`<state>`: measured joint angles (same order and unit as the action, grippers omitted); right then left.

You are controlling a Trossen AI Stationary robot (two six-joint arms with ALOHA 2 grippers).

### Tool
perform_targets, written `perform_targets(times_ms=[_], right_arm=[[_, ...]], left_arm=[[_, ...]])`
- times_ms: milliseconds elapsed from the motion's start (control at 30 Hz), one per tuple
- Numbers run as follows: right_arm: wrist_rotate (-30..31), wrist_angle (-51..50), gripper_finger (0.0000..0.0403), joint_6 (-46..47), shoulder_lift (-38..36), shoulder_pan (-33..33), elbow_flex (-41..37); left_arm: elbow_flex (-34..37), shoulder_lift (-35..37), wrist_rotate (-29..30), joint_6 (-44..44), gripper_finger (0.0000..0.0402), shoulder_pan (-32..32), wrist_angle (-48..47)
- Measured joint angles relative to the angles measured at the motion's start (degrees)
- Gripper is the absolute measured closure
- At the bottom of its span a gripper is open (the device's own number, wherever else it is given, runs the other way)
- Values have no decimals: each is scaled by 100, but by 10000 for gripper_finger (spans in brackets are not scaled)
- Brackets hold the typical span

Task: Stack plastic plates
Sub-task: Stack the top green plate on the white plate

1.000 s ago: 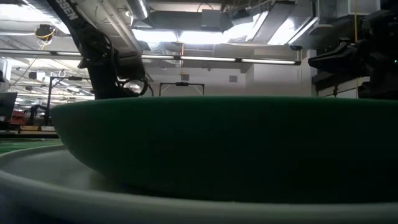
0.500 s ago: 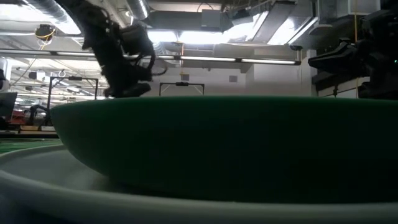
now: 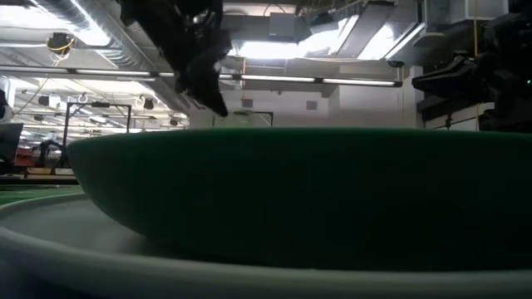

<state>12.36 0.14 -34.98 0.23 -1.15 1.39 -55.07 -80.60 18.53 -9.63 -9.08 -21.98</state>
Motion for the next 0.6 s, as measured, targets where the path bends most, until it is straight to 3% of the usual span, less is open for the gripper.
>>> perform_targets(times_ms=[600], right_arm=[[0, 0, 341, 0, 2, 0, 0]], left_arm=[[-384, -7, 4, 81, 401, 2512, 406]])
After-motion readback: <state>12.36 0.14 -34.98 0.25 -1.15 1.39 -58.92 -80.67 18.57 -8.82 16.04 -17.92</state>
